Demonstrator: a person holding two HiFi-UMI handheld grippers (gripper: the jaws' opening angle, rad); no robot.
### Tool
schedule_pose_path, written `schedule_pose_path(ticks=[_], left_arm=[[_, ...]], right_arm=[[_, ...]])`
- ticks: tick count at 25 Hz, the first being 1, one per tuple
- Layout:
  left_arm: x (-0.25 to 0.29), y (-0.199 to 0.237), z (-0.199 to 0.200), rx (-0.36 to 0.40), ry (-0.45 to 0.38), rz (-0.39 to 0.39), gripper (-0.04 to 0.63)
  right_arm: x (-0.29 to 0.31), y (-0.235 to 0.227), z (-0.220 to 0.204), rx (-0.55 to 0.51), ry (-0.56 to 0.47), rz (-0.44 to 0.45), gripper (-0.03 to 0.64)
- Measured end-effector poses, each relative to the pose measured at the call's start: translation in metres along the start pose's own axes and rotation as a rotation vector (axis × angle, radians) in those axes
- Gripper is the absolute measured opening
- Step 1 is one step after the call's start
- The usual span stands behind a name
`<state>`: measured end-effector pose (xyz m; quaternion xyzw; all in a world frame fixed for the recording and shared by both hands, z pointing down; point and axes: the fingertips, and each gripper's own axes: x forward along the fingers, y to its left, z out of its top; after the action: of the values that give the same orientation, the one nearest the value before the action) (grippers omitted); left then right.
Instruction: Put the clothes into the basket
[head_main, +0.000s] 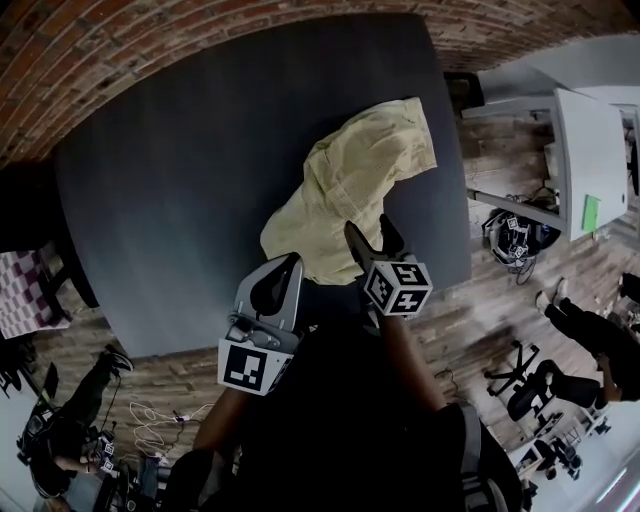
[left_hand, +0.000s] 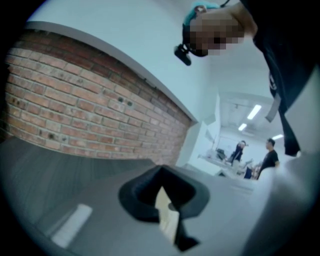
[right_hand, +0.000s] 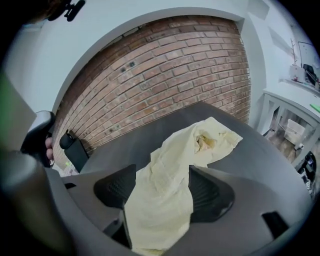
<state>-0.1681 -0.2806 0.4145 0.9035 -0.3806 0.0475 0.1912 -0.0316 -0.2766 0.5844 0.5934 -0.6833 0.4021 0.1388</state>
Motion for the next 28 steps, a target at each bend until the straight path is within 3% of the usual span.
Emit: schedule_pose_path(ticks=[6, 14, 23, 28], left_arm=[[0.001, 0.014, -0.008, -0.003, 0.022, 0.012, 0.006], [0.01, 0.03, -0.013, -0.042, 0.042, 0.032, 0.006], [0.014, 0.044, -0.021, -0.08, 0.063, 0.051, 0.006], [0.016, 0.044, -0.015, -0.092, 0.018, 0.04, 0.006]], right_arm=[[0.026, -0.03, 0.001, 0.066, 0.021, -0.065, 0.305], [0.061, -0.037, -0.014, 0.022, 0.1, -0.098, 0.328], [0.098, -0.041, -0.045, -0.109, 0.239, -0.142, 0.331], [0.103, -0.04, -0.044, -0.225, 0.224, -0.156, 0.33]])
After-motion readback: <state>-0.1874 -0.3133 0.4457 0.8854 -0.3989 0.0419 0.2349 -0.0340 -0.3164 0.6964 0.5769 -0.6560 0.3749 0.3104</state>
